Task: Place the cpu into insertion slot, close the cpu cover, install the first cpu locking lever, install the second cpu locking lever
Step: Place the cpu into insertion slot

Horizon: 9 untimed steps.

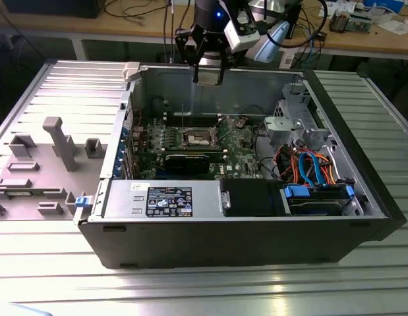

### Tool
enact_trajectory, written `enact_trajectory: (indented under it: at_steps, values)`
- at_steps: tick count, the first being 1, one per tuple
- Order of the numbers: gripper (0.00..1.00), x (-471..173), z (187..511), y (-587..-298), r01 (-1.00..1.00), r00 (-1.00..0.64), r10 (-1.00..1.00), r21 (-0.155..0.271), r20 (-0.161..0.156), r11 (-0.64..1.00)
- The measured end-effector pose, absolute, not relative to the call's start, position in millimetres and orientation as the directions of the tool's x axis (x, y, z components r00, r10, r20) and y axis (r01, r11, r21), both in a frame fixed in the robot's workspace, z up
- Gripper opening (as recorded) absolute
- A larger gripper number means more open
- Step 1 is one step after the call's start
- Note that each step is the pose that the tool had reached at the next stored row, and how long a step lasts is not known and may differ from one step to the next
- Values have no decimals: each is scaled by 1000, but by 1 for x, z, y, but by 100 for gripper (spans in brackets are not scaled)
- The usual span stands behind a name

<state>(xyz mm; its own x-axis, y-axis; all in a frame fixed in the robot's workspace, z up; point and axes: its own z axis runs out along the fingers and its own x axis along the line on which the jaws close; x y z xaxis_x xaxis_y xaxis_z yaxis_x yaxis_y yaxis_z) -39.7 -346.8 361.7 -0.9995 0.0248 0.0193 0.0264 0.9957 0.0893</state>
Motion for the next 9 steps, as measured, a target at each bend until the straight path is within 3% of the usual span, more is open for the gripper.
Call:
enact_trajectory:
  at_steps: [9]
  values:
    - [54,-40,360,-347,26,-1000,25,89,19,996]
